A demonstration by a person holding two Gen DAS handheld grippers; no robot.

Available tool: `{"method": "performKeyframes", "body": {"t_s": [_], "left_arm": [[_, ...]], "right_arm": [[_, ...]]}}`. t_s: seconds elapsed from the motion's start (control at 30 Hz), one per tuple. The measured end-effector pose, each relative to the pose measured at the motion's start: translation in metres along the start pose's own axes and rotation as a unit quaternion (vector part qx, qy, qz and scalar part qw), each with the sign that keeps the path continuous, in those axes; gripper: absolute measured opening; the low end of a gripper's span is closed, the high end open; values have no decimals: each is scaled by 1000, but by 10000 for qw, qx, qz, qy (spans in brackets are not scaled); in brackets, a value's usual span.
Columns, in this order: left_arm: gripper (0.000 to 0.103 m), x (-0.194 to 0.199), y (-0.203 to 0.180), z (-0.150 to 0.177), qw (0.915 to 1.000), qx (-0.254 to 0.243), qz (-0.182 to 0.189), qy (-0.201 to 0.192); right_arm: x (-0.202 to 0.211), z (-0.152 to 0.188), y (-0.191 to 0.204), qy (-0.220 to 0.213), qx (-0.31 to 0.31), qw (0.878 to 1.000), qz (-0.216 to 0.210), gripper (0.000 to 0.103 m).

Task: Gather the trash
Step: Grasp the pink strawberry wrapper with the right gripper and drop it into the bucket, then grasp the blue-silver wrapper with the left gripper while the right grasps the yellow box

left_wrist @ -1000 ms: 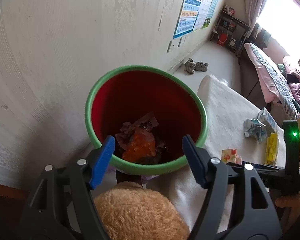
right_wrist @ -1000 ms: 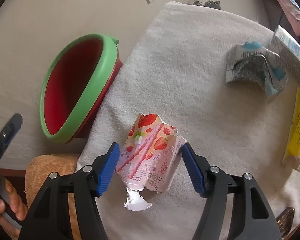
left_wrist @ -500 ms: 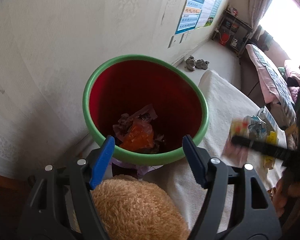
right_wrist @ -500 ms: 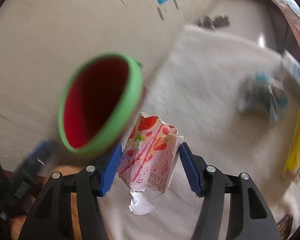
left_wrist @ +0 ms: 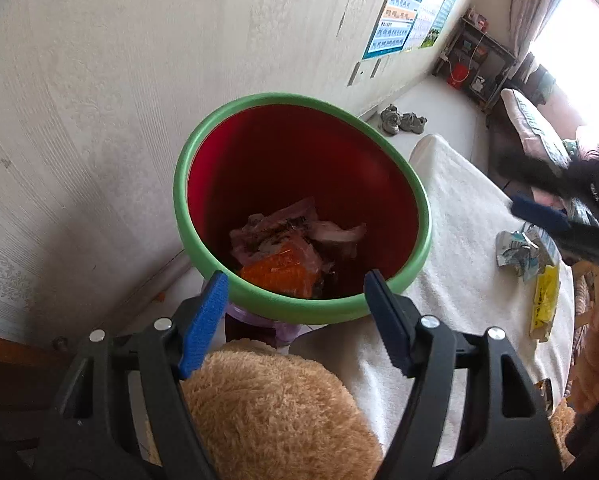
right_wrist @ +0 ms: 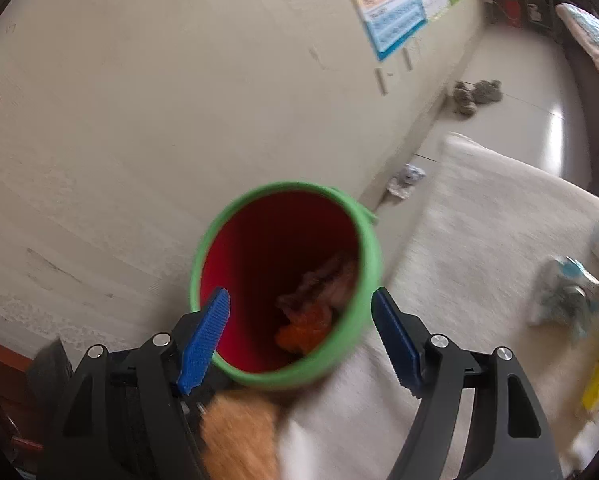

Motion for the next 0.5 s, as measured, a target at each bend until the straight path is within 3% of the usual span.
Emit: {"method": "performKeyframes", "body": {"t_s": [0.17, 0.23, 0.33, 0.4, 0.5], "left_arm": [[67, -2, -6, 0, 9998, -152, -106, 30], [67, -3, -10, 0, 9995, -242, -174, 59], [67, -5, -16, -1, 9988, -382, -281, 105], [67, -6, -22, -1, 9978, -516, -398, 128], [68, -5, -31, -1, 9953, -745, -600, 132]], "right_arm": [[41, 9, -76, -578, -393, 9920, 1051, 75], [57, 13, -115, -793, -618, 9799, 1721, 76], [70, 18, -172, -857, -1230, 9624, 2266, 77], [70, 22, -203, -775, -1606, 9534, 2435, 78], [59, 32, -227, -380, -1960, 9530, 2277, 80]]}}
Point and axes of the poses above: each gripper's, at about its wrist camera, not at the fingertips, and x roughly against the way its jaws point, y to its left, z to its underside, the point moved 1 cm from there along -x, roughly the way its jaws point, and after that the axes turned 10 degrees about -x, right-handed, at the moved point
